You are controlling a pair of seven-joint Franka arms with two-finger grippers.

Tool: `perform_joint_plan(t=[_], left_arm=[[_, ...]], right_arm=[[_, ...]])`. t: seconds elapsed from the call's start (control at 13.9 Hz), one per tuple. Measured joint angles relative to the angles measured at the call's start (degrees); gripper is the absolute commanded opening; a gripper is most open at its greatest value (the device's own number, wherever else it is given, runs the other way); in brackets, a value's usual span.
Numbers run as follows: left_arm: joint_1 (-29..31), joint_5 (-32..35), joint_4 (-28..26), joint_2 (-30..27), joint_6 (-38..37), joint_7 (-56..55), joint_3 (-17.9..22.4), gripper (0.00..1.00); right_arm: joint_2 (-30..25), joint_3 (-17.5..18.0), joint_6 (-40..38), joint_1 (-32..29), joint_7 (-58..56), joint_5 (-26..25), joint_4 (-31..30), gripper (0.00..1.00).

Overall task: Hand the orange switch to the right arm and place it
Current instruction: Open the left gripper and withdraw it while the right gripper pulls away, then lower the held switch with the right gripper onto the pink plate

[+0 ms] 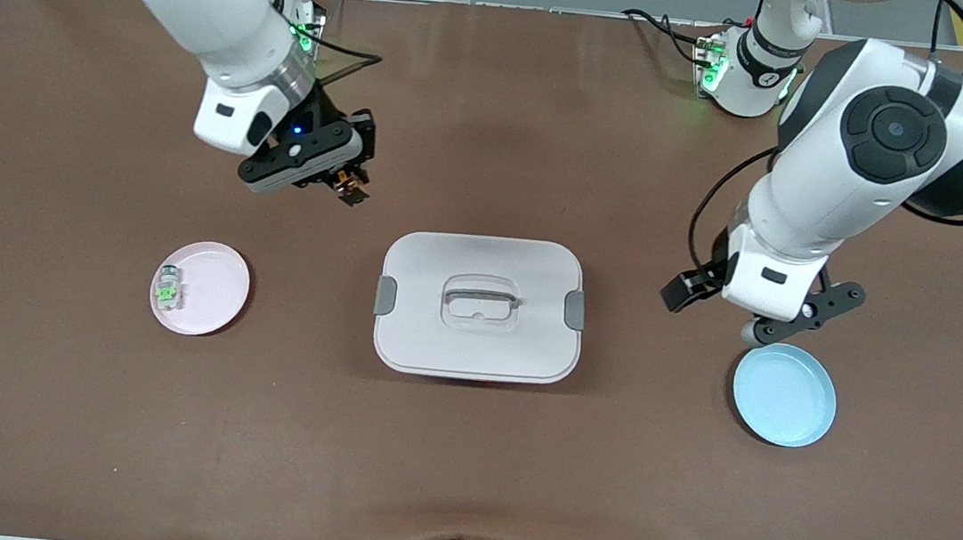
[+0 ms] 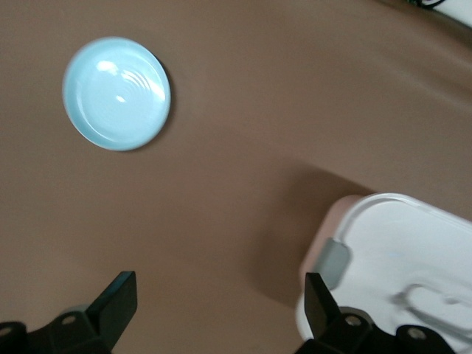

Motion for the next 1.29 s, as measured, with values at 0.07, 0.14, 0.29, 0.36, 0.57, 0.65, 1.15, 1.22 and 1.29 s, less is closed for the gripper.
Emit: perform_joint_plan(t=[0.07,0.14,0.29,0.36,0.57,0.65,1.15,1.22,1.29], left_arm=[[0.26,1.49,0.03,-0.78,-1.21,3.13,0.08,1.0],[0.94,2.14,0.05,-1.61,-2.29,6.43,0.11,1.0],[3.15,2.29,0.1,-3.39,-3.77,13.55,0.15,1.0],[4.42,2.29,0.11,-4.28,-5.09,16.65,0.11,1.0],[8.01,0.52,0.16,-6.74,-8.51,22.88,-0.03,1.0],[8.79,-0.79,0.15,-7.55,-9.18,23.91,-0.04,1.0],[6.45,-7.63,-6.58,-17.16,-10.84,36.08,7.1,1.0],[6.0,-9.37,-8.03,-18.94,-10.84,38.33,9.49,1.0],[5.24,-10.5,-9.62,-20.7,-10.82,40.0,11.9,1.0]], right_arm=[[0.0,-0.04,-1.56,-1.5,-4.91,-1.0,0.04,0.0],[0.0,-0.08,-2.86,-2.98,-10.11,-2.2,0.07,0.0],[0.03,-0.15,-4.32,-5.99,-22.04,-4.8,0.07,0.0],[0.07,-0.18,-4.53,-7.54,-27.45,-6.07,0.07,0.0],[0.2,-0.29,-4.69,-11.84,-40.84,-8.55,-0.15,0.0],[0.25,-0.31,-4.69,-13.06,-44.39,-8.9,-0.4,0.0],[-0.61,-0.32,7.34,-19.65,-58.32,-9.51,-12.86,0.0],[-0.73,-0.3,10.25,-19.98,-58.7,-9.56,-15.78,0.0],[-0.81,-0.3,13.04,-20.36,-59.2,-9.6,-18.55,0.0]])
